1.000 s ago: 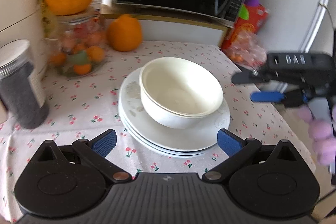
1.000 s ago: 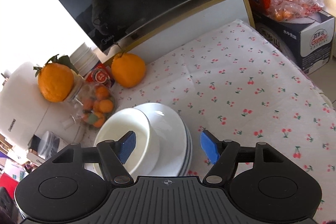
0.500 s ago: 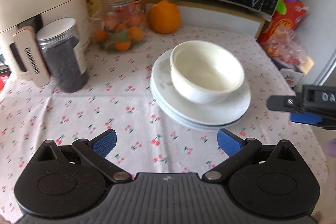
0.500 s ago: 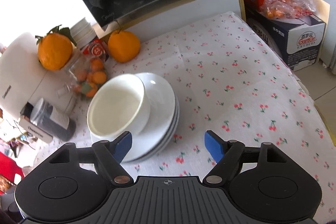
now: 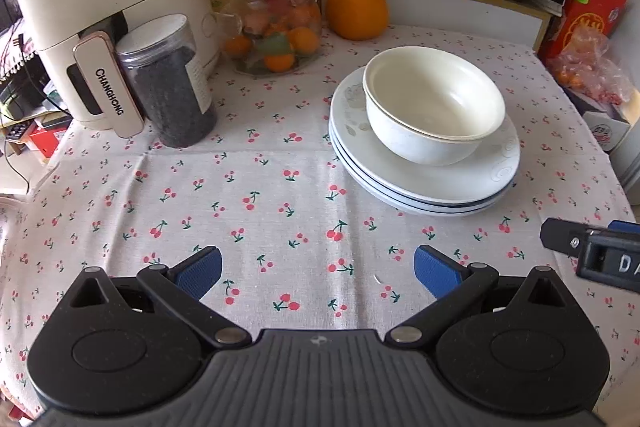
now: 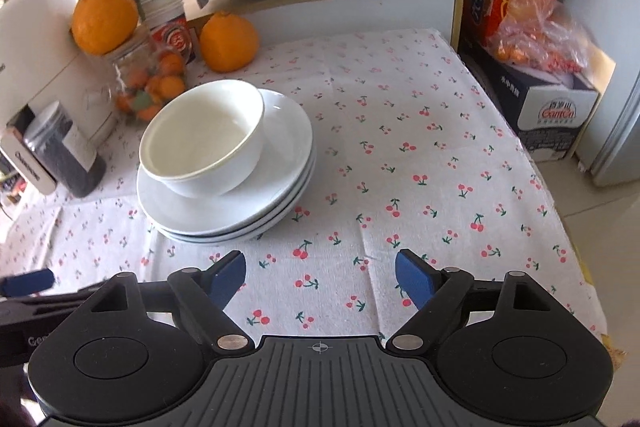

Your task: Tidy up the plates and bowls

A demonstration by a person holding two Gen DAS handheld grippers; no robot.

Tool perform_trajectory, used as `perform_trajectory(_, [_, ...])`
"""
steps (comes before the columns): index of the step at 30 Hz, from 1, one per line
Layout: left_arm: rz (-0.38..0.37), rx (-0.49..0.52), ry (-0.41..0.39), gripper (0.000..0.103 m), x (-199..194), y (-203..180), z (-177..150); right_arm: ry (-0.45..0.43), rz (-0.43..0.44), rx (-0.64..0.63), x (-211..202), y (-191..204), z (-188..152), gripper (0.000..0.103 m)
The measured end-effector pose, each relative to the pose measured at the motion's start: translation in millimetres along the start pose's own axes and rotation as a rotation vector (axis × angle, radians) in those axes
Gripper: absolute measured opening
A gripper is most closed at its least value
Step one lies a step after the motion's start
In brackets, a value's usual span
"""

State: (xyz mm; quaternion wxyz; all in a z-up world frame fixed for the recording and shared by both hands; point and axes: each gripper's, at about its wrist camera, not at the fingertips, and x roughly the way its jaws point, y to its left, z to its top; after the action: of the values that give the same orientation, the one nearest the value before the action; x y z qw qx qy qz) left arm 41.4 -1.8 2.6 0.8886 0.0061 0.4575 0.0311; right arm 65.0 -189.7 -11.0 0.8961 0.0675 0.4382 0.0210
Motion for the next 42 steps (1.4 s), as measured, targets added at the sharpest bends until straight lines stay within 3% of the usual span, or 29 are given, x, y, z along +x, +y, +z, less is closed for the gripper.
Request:
perform_trajectory(8, [0.008,-0.007,0.006,0.103,0,-1,-1,0.03,-0.022,-0.009,8,6,-3,0.085])
perform_trajectory(12, [0.008,-0.011,0.009,0.103,0,-1,0,0.032,-0.022,-0.003,9,6,-2,0.092])
perform_trajectory(42, [-0.006,0.002,0.002,0.103,-2,-3,0,0.045,-0.02,-0.009,12,6,-3,0.093])
